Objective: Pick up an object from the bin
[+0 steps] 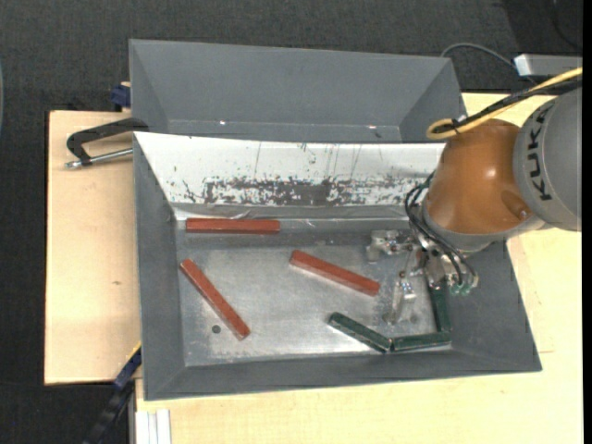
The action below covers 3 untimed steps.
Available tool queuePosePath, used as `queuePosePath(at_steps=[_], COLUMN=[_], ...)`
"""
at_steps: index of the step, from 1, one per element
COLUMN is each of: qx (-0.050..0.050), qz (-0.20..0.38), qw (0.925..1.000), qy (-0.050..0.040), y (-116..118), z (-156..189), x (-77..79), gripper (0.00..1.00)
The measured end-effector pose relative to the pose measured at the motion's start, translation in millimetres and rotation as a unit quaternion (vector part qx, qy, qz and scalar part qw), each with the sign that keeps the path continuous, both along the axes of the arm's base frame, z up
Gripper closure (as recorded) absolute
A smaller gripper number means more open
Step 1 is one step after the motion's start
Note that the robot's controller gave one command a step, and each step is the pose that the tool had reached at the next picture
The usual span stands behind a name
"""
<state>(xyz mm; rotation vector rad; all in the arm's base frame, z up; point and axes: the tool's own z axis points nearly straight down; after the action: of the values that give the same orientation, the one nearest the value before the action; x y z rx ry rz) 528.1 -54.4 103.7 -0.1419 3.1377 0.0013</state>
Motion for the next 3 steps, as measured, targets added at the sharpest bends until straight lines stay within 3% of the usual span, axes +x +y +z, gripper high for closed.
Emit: queuePosePath(at_steps=[1,2,3], qx=[-0.001,0.001,0.002], qz=[0.025,0.019,-0.065], qw=[0.9997,0.9998,0.9979], qy=[-0.0013,0.0007,-0.0045], y=[37.9,71.9,38.3], z=[-19.6,-28.7,-30.9], x=[-16.6,-23.1,-17.9], gripper=[0.00,0.00,1.00])
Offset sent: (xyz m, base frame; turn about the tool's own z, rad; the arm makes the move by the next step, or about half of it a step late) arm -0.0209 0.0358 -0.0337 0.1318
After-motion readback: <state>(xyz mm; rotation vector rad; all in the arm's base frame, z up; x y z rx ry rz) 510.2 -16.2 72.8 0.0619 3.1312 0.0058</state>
